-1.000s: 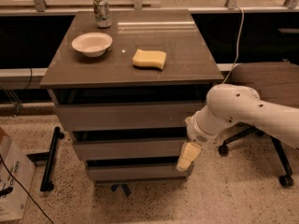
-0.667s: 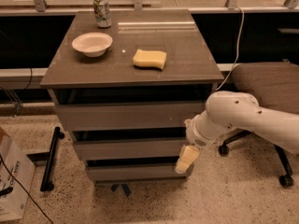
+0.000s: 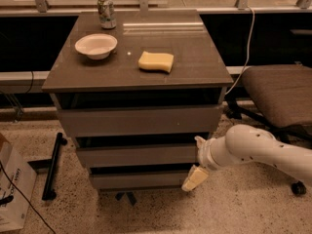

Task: Open bottom drawer

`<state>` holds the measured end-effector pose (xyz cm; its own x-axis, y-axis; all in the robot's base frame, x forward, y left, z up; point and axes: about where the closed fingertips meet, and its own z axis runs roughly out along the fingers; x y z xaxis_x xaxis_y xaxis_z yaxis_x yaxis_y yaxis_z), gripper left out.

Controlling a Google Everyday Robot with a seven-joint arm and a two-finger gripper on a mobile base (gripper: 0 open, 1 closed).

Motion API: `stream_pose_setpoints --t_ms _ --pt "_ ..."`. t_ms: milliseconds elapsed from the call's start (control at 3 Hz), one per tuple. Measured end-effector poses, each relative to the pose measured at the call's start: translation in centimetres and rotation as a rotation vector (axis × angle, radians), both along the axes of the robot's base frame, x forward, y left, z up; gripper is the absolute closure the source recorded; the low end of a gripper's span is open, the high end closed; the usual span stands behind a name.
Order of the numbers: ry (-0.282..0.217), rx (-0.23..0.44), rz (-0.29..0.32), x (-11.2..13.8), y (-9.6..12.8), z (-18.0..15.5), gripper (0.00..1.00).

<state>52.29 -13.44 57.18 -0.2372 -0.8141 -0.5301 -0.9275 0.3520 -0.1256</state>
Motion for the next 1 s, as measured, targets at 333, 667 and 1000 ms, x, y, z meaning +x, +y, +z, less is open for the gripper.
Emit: stream_pose_setpoints --t_ms 333,667,1000 --pt "-0.006 0.102 0.000 0.9 0.0 -3.3 0.00" --pt "0.027 0.152 0.035 1.5 0.8 -6.6 0.00" --pt "0.074 0.148 0.059 2.0 1.2 -9.7 0.00"
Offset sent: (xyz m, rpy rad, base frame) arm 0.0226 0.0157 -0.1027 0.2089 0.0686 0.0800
